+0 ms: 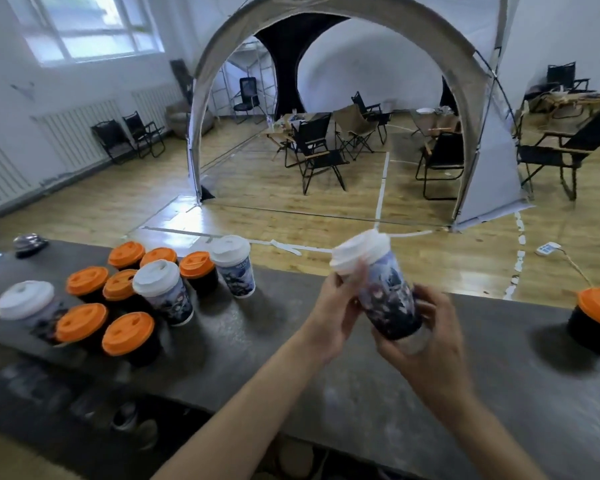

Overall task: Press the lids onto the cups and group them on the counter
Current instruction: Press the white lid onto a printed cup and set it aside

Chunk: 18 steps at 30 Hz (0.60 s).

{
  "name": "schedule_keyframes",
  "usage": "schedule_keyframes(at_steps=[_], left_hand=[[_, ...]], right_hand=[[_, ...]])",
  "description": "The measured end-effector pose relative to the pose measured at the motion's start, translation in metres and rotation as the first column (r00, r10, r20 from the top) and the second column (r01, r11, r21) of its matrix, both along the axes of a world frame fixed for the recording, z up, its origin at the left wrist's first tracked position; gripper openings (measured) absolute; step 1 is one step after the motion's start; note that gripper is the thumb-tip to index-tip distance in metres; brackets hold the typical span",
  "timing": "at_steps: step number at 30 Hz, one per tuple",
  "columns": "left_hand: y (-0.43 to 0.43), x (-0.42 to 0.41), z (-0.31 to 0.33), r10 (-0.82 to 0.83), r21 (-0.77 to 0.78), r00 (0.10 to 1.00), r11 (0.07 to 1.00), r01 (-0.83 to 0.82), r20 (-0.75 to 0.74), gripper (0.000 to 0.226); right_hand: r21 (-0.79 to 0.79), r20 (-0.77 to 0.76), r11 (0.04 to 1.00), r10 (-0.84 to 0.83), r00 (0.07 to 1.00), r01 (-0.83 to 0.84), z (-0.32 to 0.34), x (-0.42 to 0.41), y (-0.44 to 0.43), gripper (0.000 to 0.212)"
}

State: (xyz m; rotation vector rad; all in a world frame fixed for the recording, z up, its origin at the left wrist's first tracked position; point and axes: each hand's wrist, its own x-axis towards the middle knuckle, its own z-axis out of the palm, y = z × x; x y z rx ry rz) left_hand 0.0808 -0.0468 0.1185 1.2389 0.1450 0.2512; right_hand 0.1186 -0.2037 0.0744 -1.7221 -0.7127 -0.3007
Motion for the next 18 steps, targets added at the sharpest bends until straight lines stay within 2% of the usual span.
schedule_keyframes(at_steps=[3, 6, 10, 14, 18], left_hand=[[0.009, -0.029, -0.030, 0.098, 0.239, 0.995, 0.966, -0.094, -0.004, 0.071], [0.040, -0.058, -0.052, 0.275, 0.346, 0.961, 0.904, -0.250, -0.024, 0.072], [0.100, -0.093, -0.071, 0.444, 0.457, 0.890, 0.816, -0.354, -0.104, 0.069], [0.149, -0.125, -0.085, 0.599, 0.512, 0.781, 0.734, -0.446, -0.178, 0.072], [0.182, -0.144, -0.105, 0.617, 0.504, 0.756, 0.735, -0.454, -0.218, 0.075]], right_hand=[[0.036, -0.197, 0.989, 0.147, 0.969, -0.143, -0.033, -0.011, 0.031, 0.078], [-0.019, -0.307, 0.961, 0.256, 0.916, -0.275, -0.056, -0.020, 0.073, 0.074], [-0.082, -0.351, 0.920, 0.333, 0.875, -0.383, -0.066, -0.035, 0.145, 0.075], [-0.130, -0.407, 0.863, 0.403, 0.820, -0.488, -0.071, -0.043, 0.219, 0.073], [-0.174, -0.409, 0.853, 0.391, 0.824, -0.492, -0.068, -0.050, 0.268, 0.057]])
